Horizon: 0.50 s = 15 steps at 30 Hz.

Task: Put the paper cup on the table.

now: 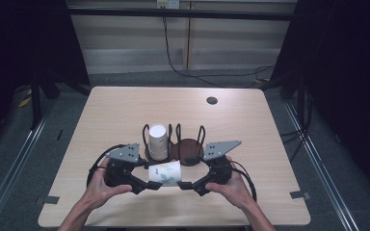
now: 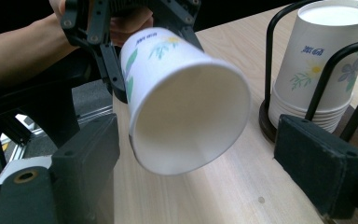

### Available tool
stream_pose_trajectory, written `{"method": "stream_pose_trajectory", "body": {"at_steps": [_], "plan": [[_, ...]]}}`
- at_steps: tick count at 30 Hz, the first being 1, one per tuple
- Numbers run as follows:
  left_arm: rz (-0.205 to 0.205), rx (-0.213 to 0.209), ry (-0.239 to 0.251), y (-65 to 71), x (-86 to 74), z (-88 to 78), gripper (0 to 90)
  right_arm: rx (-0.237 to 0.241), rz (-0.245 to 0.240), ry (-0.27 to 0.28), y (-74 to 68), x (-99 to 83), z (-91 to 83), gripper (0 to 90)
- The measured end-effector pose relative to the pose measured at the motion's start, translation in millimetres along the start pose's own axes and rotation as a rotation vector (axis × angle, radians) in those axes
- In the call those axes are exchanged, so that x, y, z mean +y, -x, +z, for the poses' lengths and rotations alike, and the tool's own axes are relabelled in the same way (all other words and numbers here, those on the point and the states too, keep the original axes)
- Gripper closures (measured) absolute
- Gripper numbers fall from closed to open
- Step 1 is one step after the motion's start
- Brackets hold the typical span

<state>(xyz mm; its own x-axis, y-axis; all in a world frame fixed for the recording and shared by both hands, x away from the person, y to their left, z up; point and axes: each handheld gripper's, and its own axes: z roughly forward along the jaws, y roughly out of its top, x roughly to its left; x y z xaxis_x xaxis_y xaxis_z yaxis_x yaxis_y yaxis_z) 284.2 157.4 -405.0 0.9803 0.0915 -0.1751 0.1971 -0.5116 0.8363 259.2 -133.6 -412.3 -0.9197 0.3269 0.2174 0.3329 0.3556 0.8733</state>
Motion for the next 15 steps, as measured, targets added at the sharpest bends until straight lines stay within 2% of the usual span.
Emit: {"method": "stream_pose_trajectory", "body": {"at_steps": [4, 5, 9, 15], "plan": [[0.001, -0.004, 0.022, 1.0, 0.9, -2.0, 37.1, -0.005, 0.0, 0.017, -0.2, 0.0, 0.3, 13.9], [0.001, -0.018, 0.041, 1.0, 1.2, -1.9, 37.1, -0.004, 0.001, 0.024, -0.1, 0.1, -0.2, 13.9], [-0.008, -0.018, 0.048, 2.4, 1.9, 0.3, 37.1, 0.006, 0.007, 0.05, 0.2, 0.4, -1.9, 13.8], [0.0, -0.025, 0.065, 5.6, 5.0, 1.6, 37.1, 0.029, 0.018, 0.069, 0.5, 0.3, -1.5, 13.4]]}}
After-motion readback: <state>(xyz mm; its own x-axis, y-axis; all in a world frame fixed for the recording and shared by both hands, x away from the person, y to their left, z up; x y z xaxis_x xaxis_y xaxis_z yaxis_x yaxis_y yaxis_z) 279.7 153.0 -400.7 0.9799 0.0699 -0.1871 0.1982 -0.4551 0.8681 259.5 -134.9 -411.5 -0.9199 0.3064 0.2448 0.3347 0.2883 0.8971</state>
